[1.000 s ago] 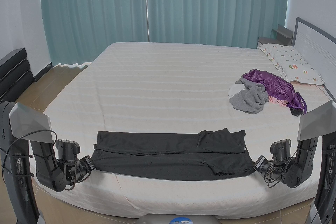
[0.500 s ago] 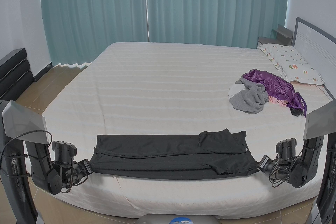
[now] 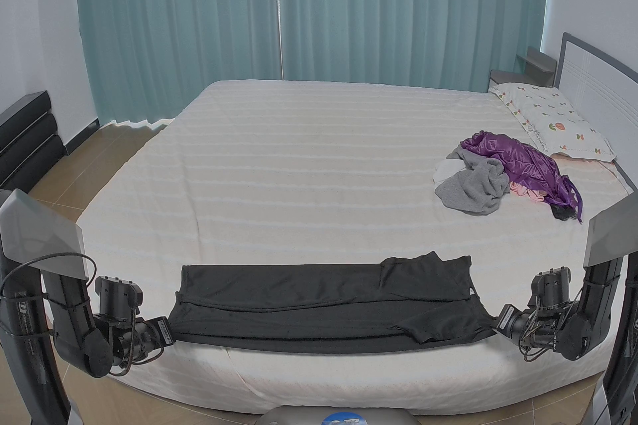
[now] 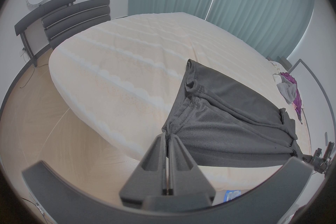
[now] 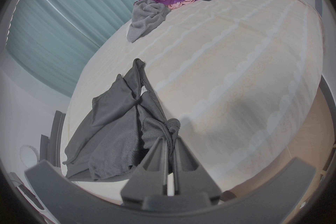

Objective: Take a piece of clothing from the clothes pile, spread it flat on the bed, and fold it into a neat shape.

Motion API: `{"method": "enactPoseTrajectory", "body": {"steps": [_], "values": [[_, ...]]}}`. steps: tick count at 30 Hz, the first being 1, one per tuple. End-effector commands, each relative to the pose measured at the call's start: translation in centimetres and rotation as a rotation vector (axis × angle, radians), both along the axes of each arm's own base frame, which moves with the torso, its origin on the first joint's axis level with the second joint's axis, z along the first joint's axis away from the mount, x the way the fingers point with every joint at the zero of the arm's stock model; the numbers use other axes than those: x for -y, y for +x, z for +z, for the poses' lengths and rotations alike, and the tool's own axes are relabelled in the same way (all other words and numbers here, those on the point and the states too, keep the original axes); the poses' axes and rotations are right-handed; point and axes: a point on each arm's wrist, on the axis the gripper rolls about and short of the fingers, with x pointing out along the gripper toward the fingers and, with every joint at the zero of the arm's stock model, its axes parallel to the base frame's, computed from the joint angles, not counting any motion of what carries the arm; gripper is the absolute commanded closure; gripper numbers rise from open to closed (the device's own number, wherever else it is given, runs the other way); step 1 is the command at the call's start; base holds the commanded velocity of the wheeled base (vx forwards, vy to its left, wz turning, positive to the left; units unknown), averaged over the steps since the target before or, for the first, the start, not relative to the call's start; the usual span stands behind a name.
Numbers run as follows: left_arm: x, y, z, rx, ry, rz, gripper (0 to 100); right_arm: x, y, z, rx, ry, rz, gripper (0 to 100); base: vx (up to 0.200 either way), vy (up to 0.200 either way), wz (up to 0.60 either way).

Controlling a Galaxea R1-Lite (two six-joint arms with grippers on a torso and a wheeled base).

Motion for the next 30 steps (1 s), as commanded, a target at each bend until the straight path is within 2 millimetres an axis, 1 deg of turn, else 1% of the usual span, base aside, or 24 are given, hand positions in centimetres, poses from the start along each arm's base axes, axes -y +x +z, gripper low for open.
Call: {"method": "enactPoseTrajectory", "body": {"steps": [1,6,7,8,9,12,17,18,19,22,23,24,26,28,29,30], "values": [[0.1,-0.2,-0.3,-0.016,0.001,-0.006,100,0.0,-0.4,-0.2,-0.02,-0.006,0.019,100,0.0,0.0,0.0],[0.1,-0.1,-0.8,-0.028,-0.001,-0.008,100,0.0,-0.5,-0.8,-0.044,-0.004,0.027,100,0.0,0.0,0.0],[0.1,0.0,-1.1,-0.038,-0.001,-0.009,100,0.0,-0.5,-1.3,-0.059,-0.007,0.029,100,0.0,0.0,0.0],[0.1,0.0,-1.2,-0.039,-0.002,-0.01,0,0.0,-0.5,-1.4,-0.065,-0.01,0.031,100,0.0,0.0,0.0],[0.1,0.0,-1.2,-0.039,-0.002,-0.01,0,0.0,-0.5,-1.4,-0.066,-0.01,0.031,0,0.0,0.0,0.0],[0.1,0.0,-1.2,-0.038,-0.004,-0.009,0,-0.1,-0.4,-1.2,-0.057,-0.009,0.033,0,0.0,0.0,0.0],[0.1,0.2,-0.6,-0.01,-0.011,-0.004,0,0.2,-0.2,0.2,0.002,-0.001,0.019,0,0.0,0.0,0.0],[0.1,0.2,-0.6,-0.01,-0.011,-0.004,0,0.2,-0.2,0.2,0.002,-0.001,0.019,0,0.0,0.0,0.0],[-0.1,0.5,0.1,0.024,-0.015,0.005,0,0.7,0.1,0.9,0.038,-0.002,-0.004,0,0.0,0.0,0.0],[-0.6,1.3,1.1,0.084,-0.025,0.026,0,2.3,0.7,2.2,0.104,-0.001,-0.067,0,0.0,0.0,0.0],[-0.6,1.3,1.1,0.084,-0.025,0.026,0,2.3,0.7,2.2,0.104,-0.001,-0.067,0,0.0,0.0,0.0],[-1.0,1.9,2.1,0.14,-0.056,0.024,0,3.2,1.2,2.9,0.147,0.003,-0.102,0,0.0,0.0,0.0],[-1.1,2.6,3.0,0.184,-0.103,0.017,0,3.7,1.5,3.3,0.171,0.023,-0.112,0,0.0,0.0,0.0],[-1.1,3.7,3.5,0.223,-0.15,0.013,0,3.7,1.6,3.5,0.178,0.054,-0.101,0,0.0,0.0,0.0],[-1.1,3.7,3.5,0.223,-0.15,0.013,0,3.7,1.6,3.5,0.178,0.054,-0.101,0,0.0,0.0,0.0],[-0.9,5.0,3.8,0.249,-0.181,0.009,0,3.3,1.7,3.4,0.176,0.099,-0.096,0,0.0,0.0,0.0]]}}
